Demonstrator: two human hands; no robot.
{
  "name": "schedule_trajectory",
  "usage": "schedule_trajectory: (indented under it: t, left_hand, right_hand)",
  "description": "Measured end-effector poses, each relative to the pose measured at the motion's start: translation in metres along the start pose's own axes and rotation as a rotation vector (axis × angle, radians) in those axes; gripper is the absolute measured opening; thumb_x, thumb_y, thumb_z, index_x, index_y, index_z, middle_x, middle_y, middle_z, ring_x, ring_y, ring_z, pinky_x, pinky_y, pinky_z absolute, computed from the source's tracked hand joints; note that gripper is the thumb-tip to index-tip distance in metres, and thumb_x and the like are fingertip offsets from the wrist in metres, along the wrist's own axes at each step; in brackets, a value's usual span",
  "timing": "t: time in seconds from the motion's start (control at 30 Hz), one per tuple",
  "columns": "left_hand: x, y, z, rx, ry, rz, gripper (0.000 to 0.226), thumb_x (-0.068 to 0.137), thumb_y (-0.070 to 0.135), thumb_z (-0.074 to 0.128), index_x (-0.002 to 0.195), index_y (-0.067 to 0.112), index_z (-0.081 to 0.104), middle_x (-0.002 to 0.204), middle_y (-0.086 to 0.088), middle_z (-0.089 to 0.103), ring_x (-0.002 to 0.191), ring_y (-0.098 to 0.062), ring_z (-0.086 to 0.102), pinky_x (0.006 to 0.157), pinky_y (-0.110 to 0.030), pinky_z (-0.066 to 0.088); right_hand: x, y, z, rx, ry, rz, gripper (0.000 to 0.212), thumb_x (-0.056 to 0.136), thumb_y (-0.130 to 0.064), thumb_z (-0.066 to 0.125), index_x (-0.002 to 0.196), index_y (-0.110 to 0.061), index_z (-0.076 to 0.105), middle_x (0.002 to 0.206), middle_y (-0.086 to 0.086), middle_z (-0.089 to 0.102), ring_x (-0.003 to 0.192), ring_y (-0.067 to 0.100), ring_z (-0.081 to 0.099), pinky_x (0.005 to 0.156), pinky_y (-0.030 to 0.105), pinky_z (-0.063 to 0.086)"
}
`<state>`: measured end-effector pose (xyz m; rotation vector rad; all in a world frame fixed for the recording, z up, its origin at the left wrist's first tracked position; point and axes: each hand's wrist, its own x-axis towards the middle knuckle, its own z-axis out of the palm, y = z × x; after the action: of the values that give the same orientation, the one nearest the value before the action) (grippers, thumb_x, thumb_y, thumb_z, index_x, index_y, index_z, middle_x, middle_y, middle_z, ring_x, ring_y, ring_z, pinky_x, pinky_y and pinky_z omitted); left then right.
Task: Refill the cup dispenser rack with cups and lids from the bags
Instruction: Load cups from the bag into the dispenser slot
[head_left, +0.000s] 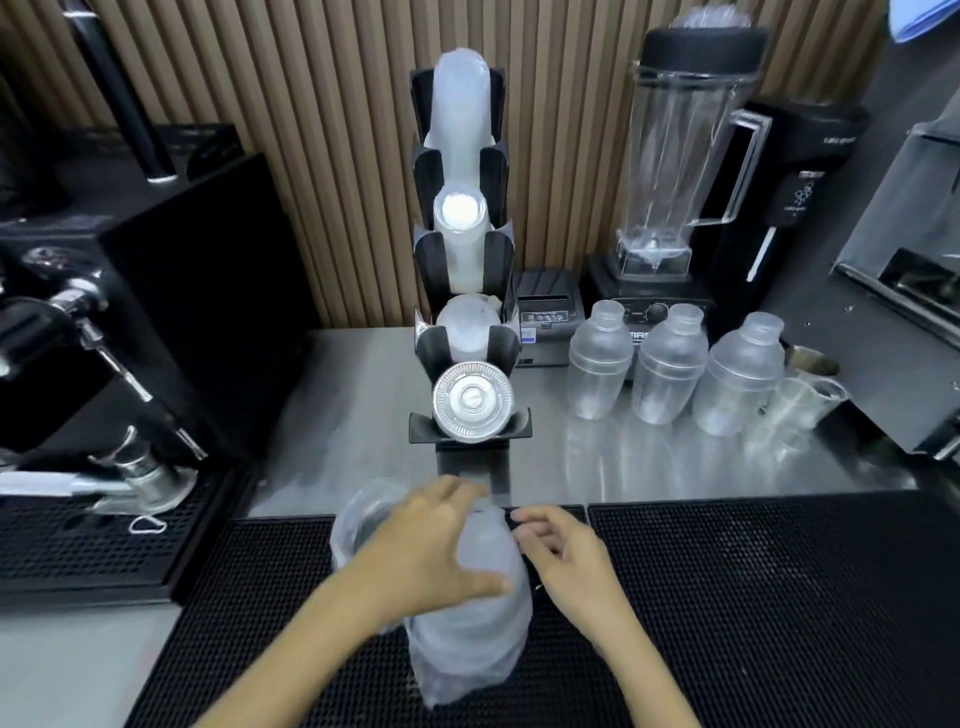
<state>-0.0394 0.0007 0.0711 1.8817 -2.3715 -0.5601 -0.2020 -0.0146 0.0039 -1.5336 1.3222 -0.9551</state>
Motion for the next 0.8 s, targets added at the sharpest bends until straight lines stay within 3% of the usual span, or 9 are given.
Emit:
schedule_trajectory:
  t: [0.07,0.2,0.33,0.5,0.6,0.67,0.8]
  left_hand:
    - [0.000,0.002,0.016,0.063,-0.054,-0.037,0.091,0.070,0.060,0.067,0.143,0.027,0.024,0.141,0.003,0.035,0.130,-0.024,0.034,0.108,-0.034,0.031]
    - [0.006,0.011,0.030,0.114,-0.068,-0.114,0.088,0.069,0.054,0.065,0.140,0.026,0.021,0.134,-0.003,0.032,0.123,-0.034,0.034,0.097,-0.039,0.040]
    - [0.006,0.009,0.041,0.054,-0.038,-0.147,0.102,0.067,0.052,0.070,0.144,0.025,0.008,0.139,-0.004,0.025,0.129,-0.036,0.030,0.098,-0.041,0.039]
    - [-0.016,-0.007,0.082,-0.351,0.328,-0.114,0.119,0.059,0.053,0.079,0.146,0.019,0.005,0.142,0.005,0.020,0.136,-0.016,0.024,0.108,-0.024,0.027]
    - [-0.022,-0.010,0.104,-0.641,0.476,-0.171,0.122,0.053,0.039,0.088,0.145,0.019,0.011,0.135,0.012,0.027,0.125,-0.003,0.032,0.098,-0.003,0.024]
    - [-0.022,-0.012,0.116,-0.765,0.519,-0.190,0.121,0.049,0.031,0.091,0.143,0.025,0.015,0.132,0.016,0.032,0.118,0.004,0.037,0.088,0.007,0.025]
    - [-0.022,-0.014,0.135,-0.840,0.522,-0.096,0.114,0.049,0.033,0.091,0.135,0.044,0.017,0.138,0.024,0.034,0.127,0.013,0.035,0.097,0.001,0.028]
  right_hand:
    - [-0.004,0.005,0.004,-0.035,-0.029,0.031,0.022,0.091,-0.013,0.052,0.089,-0.034,0.061,0.092,-0.011,0.068,0.087,0.003,0.061,0.079,0.013,0.046]
    - [-0.012,0.012,0.008,-0.008,-0.097,0.155,0.022,0.095,-0.023,0.043,0.107,-0.025,0.062,0.104,-0.010,0.066,0.099,0.003,0.058,0.087,0.019,0.045]
    - [-0.023,0.016,0.004,0.115,-0.072,0.242,0.017,0.093,-0.022,0.050,0.101,-0.022,0.065,0.103,-0.006,0.066,0.099,0.006,0.059,0.087,0.023,0.049]
    - [-0.029,0.019,0.000,0.235,-0.074,0.293,0.013,0.090,-0.025,0.056,0.094,-0.017,0.065,0.099,0.002,0.066,0.098,0.013,0.062,0.075,0.018,0.047]
    - [-0.031,0.024,0.008,0.231,-0.029,0.288,0.012,0.090,-0.017,0.055,0.089,-0.012,0.066,0.091,0.000,0.067,0.086,0.008,0.061,0.066,0.012,0.046]
    - [-0.031,0.028,0.015,0.137,0.032,0.252,0.012,0.088,-0.013,0.055,0.081,-0.012,0.065,0.085,0.000,0.066,0.078,0.009,0.060,0.064,0.011,0.044]
    - [-0.033,0.044,0.026,-0.285,0.063,0.168,0.024,0.087,-0.015,0.054,0.066,-0.024,0.048,0.081,-0.005,0.053,0.072,0.009,0.052,0.065,0.018,0.042]
